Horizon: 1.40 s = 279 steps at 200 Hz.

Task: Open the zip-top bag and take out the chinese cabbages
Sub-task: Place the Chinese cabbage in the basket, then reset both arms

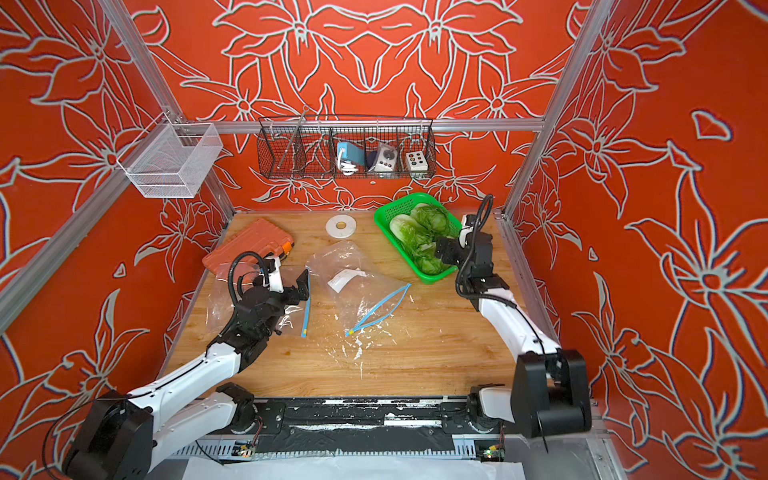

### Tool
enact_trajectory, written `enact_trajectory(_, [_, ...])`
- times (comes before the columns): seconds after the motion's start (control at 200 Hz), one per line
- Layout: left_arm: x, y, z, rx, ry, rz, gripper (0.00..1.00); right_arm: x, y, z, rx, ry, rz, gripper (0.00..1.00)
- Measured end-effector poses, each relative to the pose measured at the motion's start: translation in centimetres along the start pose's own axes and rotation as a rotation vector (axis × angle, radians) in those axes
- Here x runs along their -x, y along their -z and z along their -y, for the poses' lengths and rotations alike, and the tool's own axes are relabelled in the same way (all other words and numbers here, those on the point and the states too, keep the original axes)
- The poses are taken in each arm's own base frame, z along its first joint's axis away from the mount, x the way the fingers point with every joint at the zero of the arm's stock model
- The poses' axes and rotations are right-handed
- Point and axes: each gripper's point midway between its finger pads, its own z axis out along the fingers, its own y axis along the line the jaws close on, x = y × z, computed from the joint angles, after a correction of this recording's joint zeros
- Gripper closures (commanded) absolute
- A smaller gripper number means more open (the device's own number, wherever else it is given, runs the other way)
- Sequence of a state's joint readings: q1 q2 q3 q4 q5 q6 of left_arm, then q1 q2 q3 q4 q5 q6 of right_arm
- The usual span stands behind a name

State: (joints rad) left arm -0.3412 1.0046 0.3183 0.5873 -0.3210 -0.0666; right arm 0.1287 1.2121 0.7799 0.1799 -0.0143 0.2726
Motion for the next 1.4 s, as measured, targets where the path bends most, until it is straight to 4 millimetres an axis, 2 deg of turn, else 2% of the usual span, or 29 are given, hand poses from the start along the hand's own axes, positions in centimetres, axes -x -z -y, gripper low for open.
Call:
enact_trajectory(0.075, [-1.2,0.3,-1.4,0.050,-0.035,-0.008,0.02,-0.4,2.0,1.1,-0.048,0.032,0.040,0.02])
enact_trajectory(0.145, [-2.1,0.7,-3.0,0.102,-0.057,-0.004,0.02,-1.6,3.5,2.6,-0.116,0.061,0.064,0.03])
enact_trajectory(0.255, [-4.8,1.3,-5.9,0.198,-0.105,-0.034,0.02,-5.7,5.3,5.8,-0.262,0.091,0.056,0.04])
enact_trajectory(0.365, [-7.5,2.7,-8.1,0.241,-0.118,-0.067,0.02,-10.2,6.0,8.7,-0.388,0.116,-0.014,0.04])
enact_trajectory(0.44, [-7.6,3.1,-8.8,0.245,-0.104,-0.046,0.02,-12.0,5.9,10.2,-0.448,0.122,-0.051,0.03])
enact_trajectory(0.515, [-6.0,2.8,-8.4,0.217,-0.088,0.019,0.02,-12.8,5.4,10.9,-0.474,0.121,-0.059,0.03])
enact_trajectory(0.58, [-5.7,2.4,-7.8,0.178,-0.085,0.037,0.02,-13.0,4.7,11.1,-0.479,0.123,-0.057,0.02])
enact_trajectory(0.646, [-6.2,1.7,-7.1,0.137,-0.091,0.012,0.02,-13.1,4.1,11.1,-0.471,0.138,-0.053,0.01])
enact_trajectory(0.826, [-6.0,-0.4,-6.0,0.059,-0.074,-0.005,0.02,-13.0,2.4,10.2,-0.391,0.181,-0.035,0.01])
enact_trajectory(0.986, [-7.6,-1.6,-6.0,0.029,-0.054,-0.050,0.02,-14.0,1.0,9.1,-0.303,0.218,-0.056,0.01])
enact_trajectory(1.061, [-8.3,-1.8,-6.0,0.025,-0.050,-0.070,0.01,-14.4,0.4,8.7,-0.268,0.228,-0.063,0.03])
enact_trajectory(1.161, [-8.1,-1.8,-5.9,0.019,-0.041,-0.059,0.01,-15.3,-0.3,8.3,-0.240,0.243,-0.093,0.02])
enact_trajectory(1.396, [-7.5,-1.8,-5.8,0.012,-0.037,-0.038,0.01,-14.0,-0.9,7.7,-0.214,0.246,-0.062,0.02])
